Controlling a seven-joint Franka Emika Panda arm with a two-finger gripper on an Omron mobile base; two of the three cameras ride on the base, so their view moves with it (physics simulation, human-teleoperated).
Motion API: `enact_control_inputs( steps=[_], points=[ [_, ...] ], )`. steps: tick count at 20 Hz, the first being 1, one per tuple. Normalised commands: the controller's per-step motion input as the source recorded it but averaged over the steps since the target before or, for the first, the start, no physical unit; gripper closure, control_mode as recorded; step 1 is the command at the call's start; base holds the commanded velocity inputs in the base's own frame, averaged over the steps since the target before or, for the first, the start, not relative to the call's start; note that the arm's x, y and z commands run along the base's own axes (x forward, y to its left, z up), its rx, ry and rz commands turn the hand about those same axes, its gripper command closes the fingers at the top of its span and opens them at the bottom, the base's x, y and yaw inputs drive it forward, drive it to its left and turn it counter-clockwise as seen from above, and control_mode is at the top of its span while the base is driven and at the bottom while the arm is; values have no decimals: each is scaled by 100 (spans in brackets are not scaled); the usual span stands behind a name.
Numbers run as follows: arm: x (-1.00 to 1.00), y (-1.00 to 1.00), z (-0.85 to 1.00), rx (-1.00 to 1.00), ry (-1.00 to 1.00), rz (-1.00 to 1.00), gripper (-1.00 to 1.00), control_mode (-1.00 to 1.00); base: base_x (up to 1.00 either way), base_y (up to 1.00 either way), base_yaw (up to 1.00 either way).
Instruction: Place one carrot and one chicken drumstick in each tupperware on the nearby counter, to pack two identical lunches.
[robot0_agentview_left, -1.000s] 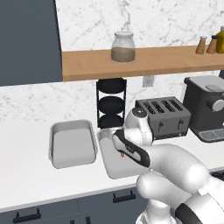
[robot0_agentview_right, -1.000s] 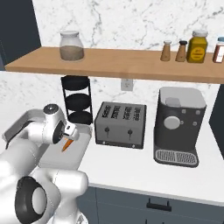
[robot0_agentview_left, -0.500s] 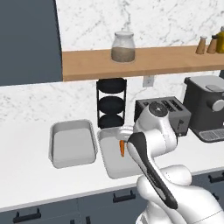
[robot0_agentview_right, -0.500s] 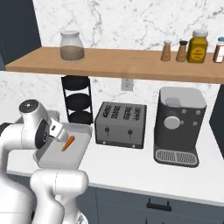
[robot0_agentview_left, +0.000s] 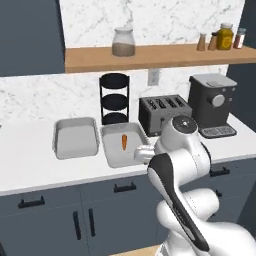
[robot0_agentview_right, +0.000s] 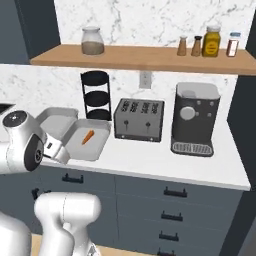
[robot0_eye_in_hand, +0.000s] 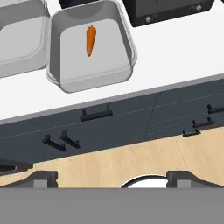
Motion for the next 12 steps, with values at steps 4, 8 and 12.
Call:
enact_control_inputs(
  steps=[4, 8, 12],
  points=[
    [0, 0, 0, 0, 0, 0, -100, 100, -100, -64, -10],
    [0, 0, 0, 0, 0, 0, -100, 100, -92, -99, -22],
    [0, 0, 0, 0, 0, 0, -100, 100, -7, -100, -27]
  ],
)
